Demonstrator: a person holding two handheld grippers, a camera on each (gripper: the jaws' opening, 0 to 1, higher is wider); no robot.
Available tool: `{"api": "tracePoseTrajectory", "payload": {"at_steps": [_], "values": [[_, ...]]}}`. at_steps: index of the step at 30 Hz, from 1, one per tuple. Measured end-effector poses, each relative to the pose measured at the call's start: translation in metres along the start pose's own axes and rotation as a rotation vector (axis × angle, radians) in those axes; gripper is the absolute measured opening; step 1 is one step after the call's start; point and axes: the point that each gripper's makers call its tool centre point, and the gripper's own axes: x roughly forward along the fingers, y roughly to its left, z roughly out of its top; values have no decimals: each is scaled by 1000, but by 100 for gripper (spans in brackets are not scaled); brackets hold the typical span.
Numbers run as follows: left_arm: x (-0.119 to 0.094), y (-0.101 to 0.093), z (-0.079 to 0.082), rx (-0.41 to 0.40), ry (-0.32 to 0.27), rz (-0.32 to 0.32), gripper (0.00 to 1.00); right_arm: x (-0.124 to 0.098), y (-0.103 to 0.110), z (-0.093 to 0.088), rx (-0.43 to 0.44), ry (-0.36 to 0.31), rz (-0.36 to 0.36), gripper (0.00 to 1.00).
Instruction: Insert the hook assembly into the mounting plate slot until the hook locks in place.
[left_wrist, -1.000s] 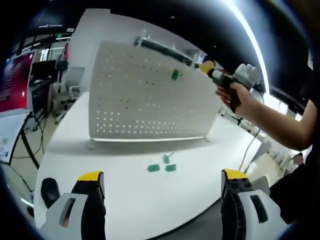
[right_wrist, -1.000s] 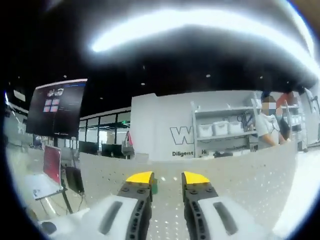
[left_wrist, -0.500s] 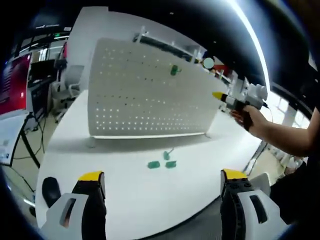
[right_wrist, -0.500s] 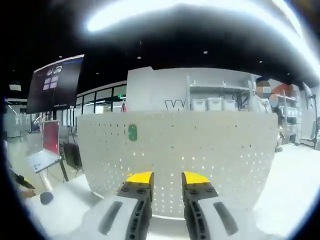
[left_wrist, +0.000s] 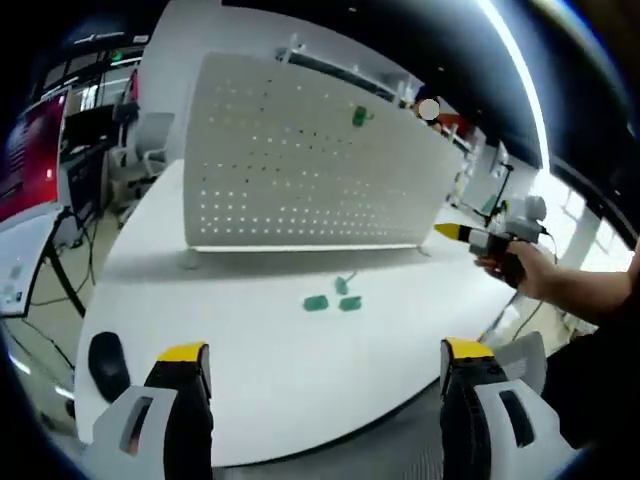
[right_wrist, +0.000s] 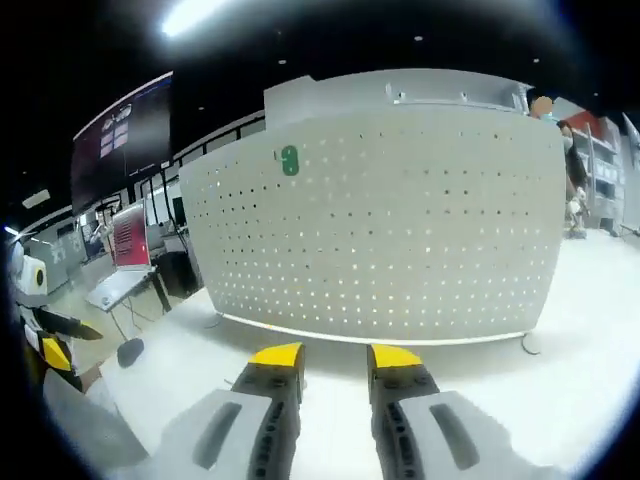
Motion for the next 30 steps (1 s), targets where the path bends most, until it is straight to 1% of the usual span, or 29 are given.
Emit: {"api": "tracePoseTrajectory", "payload": {"at_steps": [1,2,3,4,5,6,7,8,9,10,11,12,13,15,19,21,22,23,24,27,28,30], "values": [[0,0,-1,1,5,2,96,-1,0,-5,-12,15,5,22],[0,-1,-2,-2,12,0,96,-2,-1,-16,-28,54,11,23],[1,-1,-3,-6,16,-4,95,-3,-1,-24,-17,76,16,23],[1,-2,-4,-11,21,-6,94,-4,-2,-32,13,96,22,23],[2,-3,-5,-17,24,-6,94,-5,-3,-37,21,105,23,23],[3,-4,-7,-17,26,-5,94,-6,-2,-46,25,134,34,23],[3,-5,-8,-16,30,-6,94,-7,-2,-51,28,151,41,23],[3,-7,-11,-17,41,-10,94,-7,-2,-56,21,164,45,23],[3,-9,-13,-15,51,-15,94,-10,0,-69,-9,222,56,23],[4,-11,-15,-12,59,-19,95,-10,0,-74,-27,248,60,23],[4,-12,-17,-10,65,-18,95,-10,6,-84,-60,289,95,23],[4,-13,-20,-11,70,-19,95,-10,9,-87,-62,293,108,23],[4,-14,-22,-14,74,-19,95,-11,15,-94,-52,317,135,23],[5,-15,-27,-20,89,-22,95,-11,22,-103,-17,351,165,23],[7,-13,-38,-18,132,-14,95,-10,34,-118,22,421,217,23],[7,-12,-40,-14,144,-15,94,-9,40,-123,-2,464,248,23],[7,-12,-40,-12,146,-14,94,-6,41,-123,-10,458,245,23],[8,-11,-40,-10,149,-12,94,-4,43,-124,-23,472,258,23],[8,-10,-40,-10,152,-10,95,-2,47,-128,-29,500,282,22],[11,-5,-40,-12,155,13,97,8,53,-127,5,515,306,22],[12,-5,-40,-12,156,12,96,13,57,-126,16,524,317,22],[14,-7,-40,-16,160,1,95,25,59,-123,11,525,322,21]]}}
